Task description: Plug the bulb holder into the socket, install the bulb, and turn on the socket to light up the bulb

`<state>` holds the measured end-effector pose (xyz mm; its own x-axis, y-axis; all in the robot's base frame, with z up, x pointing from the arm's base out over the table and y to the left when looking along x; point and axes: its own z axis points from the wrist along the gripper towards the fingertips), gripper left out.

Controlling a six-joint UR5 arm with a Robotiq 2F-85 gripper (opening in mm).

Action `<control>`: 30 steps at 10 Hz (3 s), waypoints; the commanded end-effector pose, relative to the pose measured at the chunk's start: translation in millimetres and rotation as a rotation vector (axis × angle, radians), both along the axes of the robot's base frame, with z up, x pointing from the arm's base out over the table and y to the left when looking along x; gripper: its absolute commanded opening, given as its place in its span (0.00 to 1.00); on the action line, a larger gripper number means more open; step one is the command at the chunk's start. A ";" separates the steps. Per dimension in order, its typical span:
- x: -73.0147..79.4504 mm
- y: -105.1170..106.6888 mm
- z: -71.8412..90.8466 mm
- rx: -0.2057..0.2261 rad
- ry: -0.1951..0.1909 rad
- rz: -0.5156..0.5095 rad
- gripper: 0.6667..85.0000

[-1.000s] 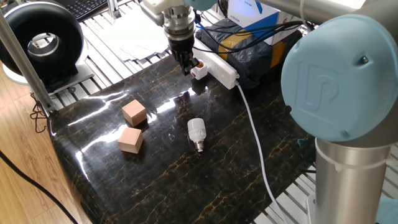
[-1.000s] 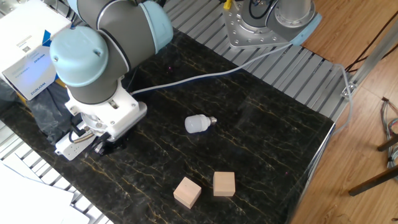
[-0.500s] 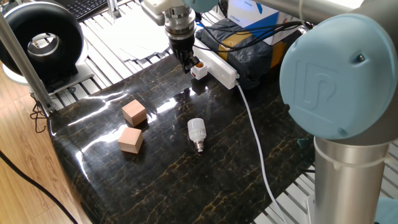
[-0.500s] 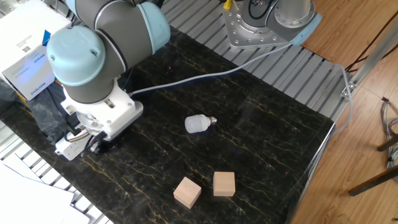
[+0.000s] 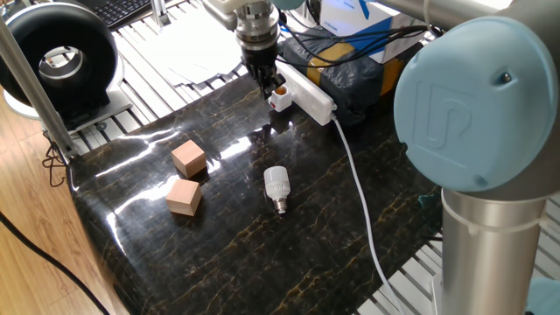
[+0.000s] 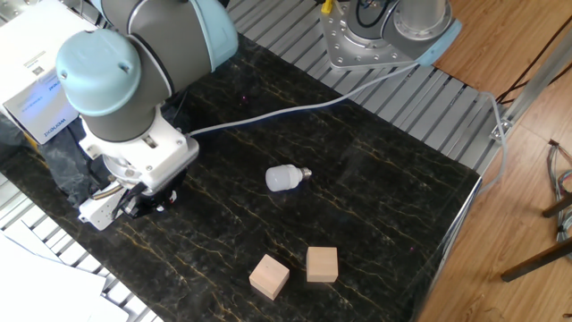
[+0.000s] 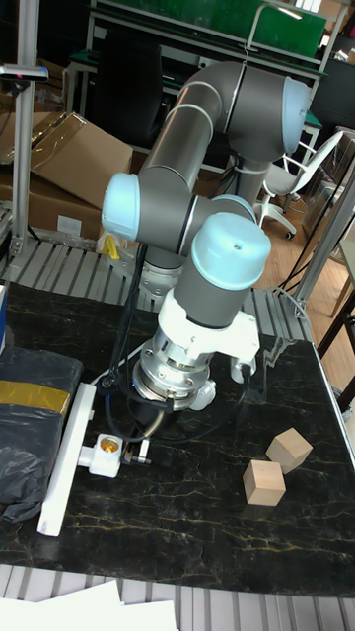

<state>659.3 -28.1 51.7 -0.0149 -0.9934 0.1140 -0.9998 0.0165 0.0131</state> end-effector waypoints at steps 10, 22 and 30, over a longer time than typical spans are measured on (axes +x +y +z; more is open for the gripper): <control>-1.2 0.2 -11.2 0.037 0.007 0.007 0.00; -2.4 -2.8 -9.5 0.033 0.007 0.010 0.00; -3.3 -2.3 -11.1 0.028 0.006 0.015 0.00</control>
<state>656.2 -34.1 40.1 0.0079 -0.9949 0.1002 -0.9998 -0.0059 0.0201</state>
